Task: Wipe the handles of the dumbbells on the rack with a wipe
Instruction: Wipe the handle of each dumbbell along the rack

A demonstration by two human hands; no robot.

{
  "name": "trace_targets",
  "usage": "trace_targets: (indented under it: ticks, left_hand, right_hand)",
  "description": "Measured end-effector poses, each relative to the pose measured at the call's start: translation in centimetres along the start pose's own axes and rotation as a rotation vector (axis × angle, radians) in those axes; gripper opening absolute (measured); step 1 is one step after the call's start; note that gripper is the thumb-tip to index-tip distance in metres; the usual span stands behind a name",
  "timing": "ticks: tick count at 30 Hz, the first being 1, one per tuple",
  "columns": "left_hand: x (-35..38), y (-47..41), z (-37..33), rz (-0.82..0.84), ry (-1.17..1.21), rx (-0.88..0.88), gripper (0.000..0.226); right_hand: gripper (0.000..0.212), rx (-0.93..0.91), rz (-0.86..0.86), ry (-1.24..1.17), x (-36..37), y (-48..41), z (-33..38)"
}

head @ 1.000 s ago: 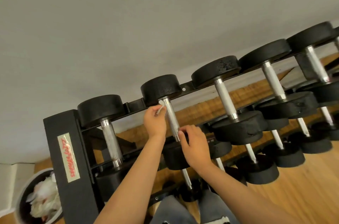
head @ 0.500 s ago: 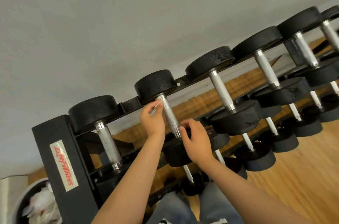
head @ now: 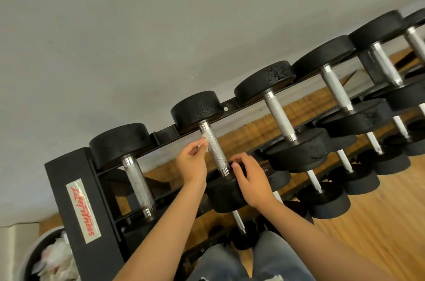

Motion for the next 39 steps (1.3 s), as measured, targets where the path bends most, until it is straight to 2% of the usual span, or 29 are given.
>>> trace_targets:
  ticks: [5,13,17,25,30,36,39]
  left_hand:
    - [0.5,-2.5,-1.8,-0.004,0.063,-0.026,0.014]
    - [0.1,-0.5,0.0,0.042,0.046,-0.079,0.01]
    - [0.6,-2.5,-1.7,-0.02,0.104,-0.068,0.015]
    - [-0.9,1.2,1.8,0.146,-0.08,-0.116,0.006]
    - [0.5,-2.0,-2.4,0.044,0.011,0.011,0.014]
    - [-0.2,1.1,0.6,0.115,-0.06,-0.048,0.009]
    - [0.1,-0.1,-0.3,0.118,-0.071,-0.044,0.006]
  right_hand:
    - [0.014,-0.007,0.013,-0.005,0.0,0.1,-0.1]
    - [0.012,-0.033,0.012,0.01,0.0,0.1,0.2]
    - [0.012,-0.036,0.01,-0.001,0.0,0.1,0.0]
    - [0.014,-0.043,-0.005,-0.029,0.1,0.0,-0.2]
    - [0.011,-0.026,0.003,-0.033,0.1,0.0,-0.2]
    - [0.013,-0.028,-0.007,-0.037,0.3,0.0,-0.4]
    - [0.012,-0.023,-0.004,-0.032,0.3,0.0,-0.5]
Point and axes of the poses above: each hand's wrist, its own y-axis away from the middle knuckle, its own x-axis out of the palm, z = x × y, the point moved 6 cm from there along -y, towards the middle knuckle, and after that the axes turned 7 degrees about y, right-handed, at the moved point
